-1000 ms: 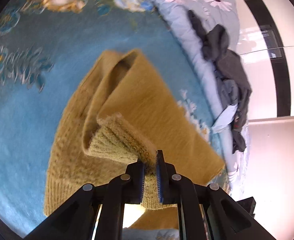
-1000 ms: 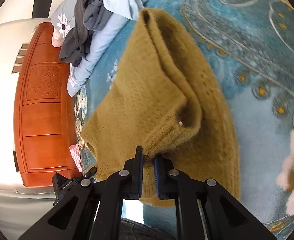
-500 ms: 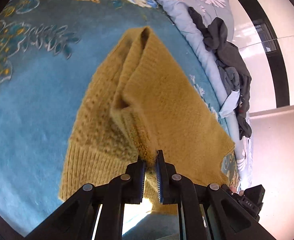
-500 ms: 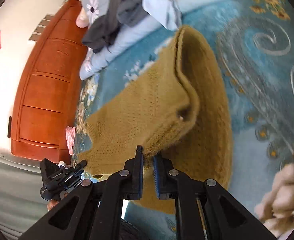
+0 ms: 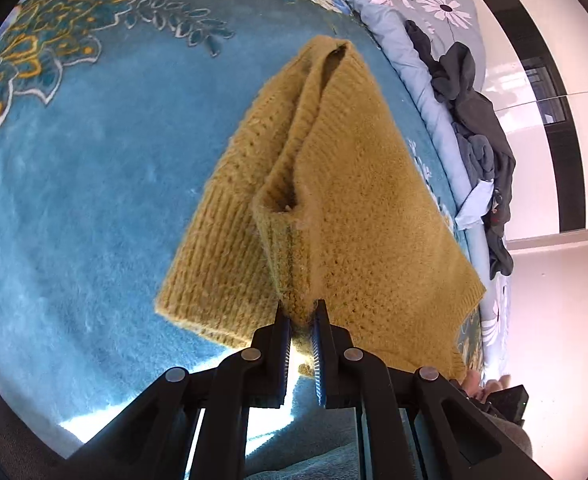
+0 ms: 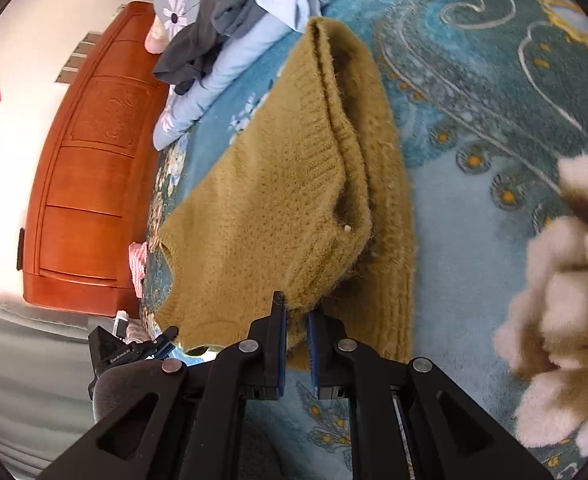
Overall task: Fold clothes
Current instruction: 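Lower the folded collar onto the sweater body and open both tools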
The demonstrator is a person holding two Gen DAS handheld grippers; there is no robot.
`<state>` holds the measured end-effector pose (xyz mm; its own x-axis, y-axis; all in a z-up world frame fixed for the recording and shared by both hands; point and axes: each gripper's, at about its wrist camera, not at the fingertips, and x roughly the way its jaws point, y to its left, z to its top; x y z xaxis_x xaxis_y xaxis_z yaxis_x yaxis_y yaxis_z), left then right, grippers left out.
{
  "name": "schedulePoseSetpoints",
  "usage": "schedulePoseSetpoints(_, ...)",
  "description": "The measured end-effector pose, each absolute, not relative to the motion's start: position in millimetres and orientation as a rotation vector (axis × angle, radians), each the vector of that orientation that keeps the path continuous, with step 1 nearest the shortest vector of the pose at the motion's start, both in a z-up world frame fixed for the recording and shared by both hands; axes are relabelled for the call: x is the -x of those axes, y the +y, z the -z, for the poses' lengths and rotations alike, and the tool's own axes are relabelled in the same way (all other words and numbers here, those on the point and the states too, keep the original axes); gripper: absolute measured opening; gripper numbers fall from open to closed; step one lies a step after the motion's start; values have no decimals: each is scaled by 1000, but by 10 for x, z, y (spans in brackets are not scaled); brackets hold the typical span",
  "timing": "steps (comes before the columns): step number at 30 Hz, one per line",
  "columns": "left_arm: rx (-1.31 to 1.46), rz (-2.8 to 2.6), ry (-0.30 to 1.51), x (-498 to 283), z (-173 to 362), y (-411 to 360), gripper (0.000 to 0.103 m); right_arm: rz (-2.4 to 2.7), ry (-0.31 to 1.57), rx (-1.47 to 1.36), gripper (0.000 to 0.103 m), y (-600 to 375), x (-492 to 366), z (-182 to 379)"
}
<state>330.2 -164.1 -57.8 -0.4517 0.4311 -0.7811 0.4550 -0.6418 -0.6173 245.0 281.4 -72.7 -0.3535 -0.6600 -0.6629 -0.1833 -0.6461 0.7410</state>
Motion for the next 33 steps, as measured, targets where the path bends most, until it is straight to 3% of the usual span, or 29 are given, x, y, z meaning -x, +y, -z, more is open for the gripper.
schedulePoseSetpoints(14,-1481,2334,1403,-3560,444,-1899,9,2055,-1136,-1641,9,2828,-2573,915)
schedulePoseSetpoints(17,-1472,2382,1378,-3492,341,-1931,14,2095,-1048,-1683,9,2874,-2630,859)
schedulePoseSetpoints(20,-1509,2394,1310,-3384,325,-1894,37,2140,-1032,-1644,9,2983,-2708,750)
schedulePoseSetpoints(21,-1526,2394,1300,-3363,346,-1884,40,2158,-1033,-1633,10,3022,-2731,722)
schedulePoseSetpoints(23,-1558,2375,1291,-3300,415,-1842,42,2182,-1055,-1624,11,3090,-2754,706)
schedulePoseSetpoints(24,-1575,2359,1287,-3266,456,-1816,42,2189,-1072,-1622,19,3121,-2757,711)
schedulePoseSetpoints(25,-1588,2342,1289,-3249,496,-1796,42,2197,-1090,-1621,31,3152,-2760,717)
schedulePoseSetpoints(27,-1594,2330,1297,-3242,535,-1785,42,2199,-1133,-1621,38,3181,-2765,755)
schedulePoseSetpoints(29,-1588,2330,1307,-3251,552,-1788,40,2196,-1162,-1626,38,3193,-2766,793)
schedulePoseSetpoints(32,-1578,2330,1322,-3264,577,-1792,20,2186,-1165,-1644,38,3177,-2759,842)
schedulePoseSetpoints(33,-1575,2330,1327,-3269,586,-1794,18,2181,-1167,-1645,38,3172,-2757,850)
